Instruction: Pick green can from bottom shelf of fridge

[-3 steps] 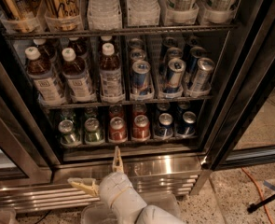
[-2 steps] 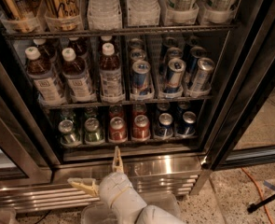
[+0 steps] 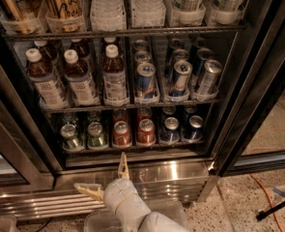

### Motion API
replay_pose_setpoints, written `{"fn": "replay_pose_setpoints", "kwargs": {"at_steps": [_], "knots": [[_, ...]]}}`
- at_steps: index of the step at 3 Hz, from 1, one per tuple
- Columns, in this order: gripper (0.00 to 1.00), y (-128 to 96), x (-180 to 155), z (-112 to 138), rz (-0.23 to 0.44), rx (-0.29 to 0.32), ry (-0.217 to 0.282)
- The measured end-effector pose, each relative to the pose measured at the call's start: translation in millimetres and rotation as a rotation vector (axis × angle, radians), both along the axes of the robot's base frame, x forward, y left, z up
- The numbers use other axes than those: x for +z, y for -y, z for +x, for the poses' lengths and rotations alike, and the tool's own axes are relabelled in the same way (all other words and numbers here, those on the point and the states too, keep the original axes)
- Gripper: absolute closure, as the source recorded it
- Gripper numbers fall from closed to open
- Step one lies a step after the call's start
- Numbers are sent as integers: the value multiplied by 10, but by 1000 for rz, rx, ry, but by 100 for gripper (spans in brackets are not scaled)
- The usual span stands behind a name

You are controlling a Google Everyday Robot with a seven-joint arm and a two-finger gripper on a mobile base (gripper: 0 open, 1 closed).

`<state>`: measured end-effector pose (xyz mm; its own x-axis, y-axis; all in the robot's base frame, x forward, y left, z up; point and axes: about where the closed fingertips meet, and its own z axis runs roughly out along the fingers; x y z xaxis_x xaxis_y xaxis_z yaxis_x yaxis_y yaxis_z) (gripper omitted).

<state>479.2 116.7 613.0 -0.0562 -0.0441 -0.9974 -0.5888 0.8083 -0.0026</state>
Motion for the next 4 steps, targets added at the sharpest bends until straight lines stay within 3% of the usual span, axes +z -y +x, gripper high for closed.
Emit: {"fn": "replay_pose_setpoints", "kwargs": {"at_steps": [4], "knots": [[0,168,-477,408,39,-25,19]]}}
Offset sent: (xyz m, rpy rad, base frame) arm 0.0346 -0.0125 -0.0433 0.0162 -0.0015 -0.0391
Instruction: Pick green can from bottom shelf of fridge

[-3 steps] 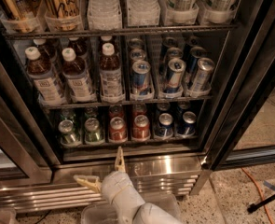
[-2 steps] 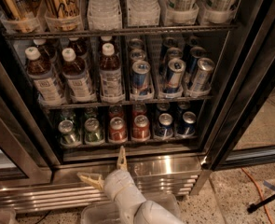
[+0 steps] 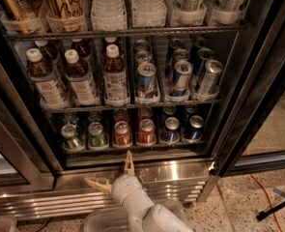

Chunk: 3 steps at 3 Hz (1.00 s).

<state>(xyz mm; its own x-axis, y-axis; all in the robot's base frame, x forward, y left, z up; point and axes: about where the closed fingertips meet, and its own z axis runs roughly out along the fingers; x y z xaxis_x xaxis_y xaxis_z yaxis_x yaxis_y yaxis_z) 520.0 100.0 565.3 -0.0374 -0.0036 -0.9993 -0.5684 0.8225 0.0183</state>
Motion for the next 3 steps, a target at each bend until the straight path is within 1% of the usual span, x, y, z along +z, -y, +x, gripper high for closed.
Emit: {"fn": "replay_pose_setpoints", "kwargs": {"at_steps": [1,2,3], "knots": [[0,65,-49,66,-13,19,19],[0,60,78,103,-50,33,51],[0,31,140,176,-39,0,47]]}}
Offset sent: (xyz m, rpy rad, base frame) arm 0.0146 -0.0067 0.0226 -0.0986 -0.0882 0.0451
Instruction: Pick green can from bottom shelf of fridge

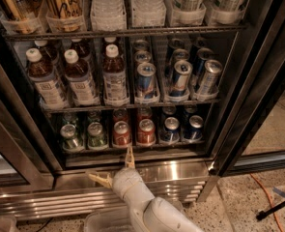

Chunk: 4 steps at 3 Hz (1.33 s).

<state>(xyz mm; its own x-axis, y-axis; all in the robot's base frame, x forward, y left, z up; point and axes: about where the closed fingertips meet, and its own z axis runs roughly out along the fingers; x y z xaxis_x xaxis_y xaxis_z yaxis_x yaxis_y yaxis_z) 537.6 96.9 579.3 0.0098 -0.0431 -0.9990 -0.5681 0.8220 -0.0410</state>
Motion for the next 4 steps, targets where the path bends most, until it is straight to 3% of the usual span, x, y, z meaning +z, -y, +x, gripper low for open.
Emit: {"fn": "replay_pose_setpoints", "kwargs": {"at_steps": [3,4], "knots": [[18,0,0,0,0,0,0],[25,-182,9,146,-12,15,9]]}}
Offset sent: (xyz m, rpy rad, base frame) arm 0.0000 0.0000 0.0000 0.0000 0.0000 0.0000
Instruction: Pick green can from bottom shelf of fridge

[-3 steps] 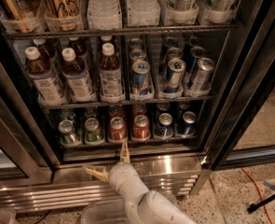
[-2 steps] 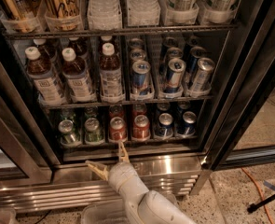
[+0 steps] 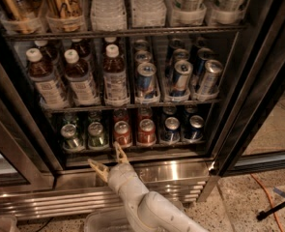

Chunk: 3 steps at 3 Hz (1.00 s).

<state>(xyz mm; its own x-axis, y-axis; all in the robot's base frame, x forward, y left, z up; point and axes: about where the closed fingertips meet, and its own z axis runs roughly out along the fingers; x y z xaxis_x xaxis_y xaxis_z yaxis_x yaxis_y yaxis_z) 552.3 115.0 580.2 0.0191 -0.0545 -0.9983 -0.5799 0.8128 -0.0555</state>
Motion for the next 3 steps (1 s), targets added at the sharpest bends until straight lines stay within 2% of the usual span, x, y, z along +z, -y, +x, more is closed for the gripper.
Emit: {"fn": "replay_pose_setpoints", "kwargs": {"at_steps": [3], "knots": [[28,-184,80,237,9,-2,35]]}}
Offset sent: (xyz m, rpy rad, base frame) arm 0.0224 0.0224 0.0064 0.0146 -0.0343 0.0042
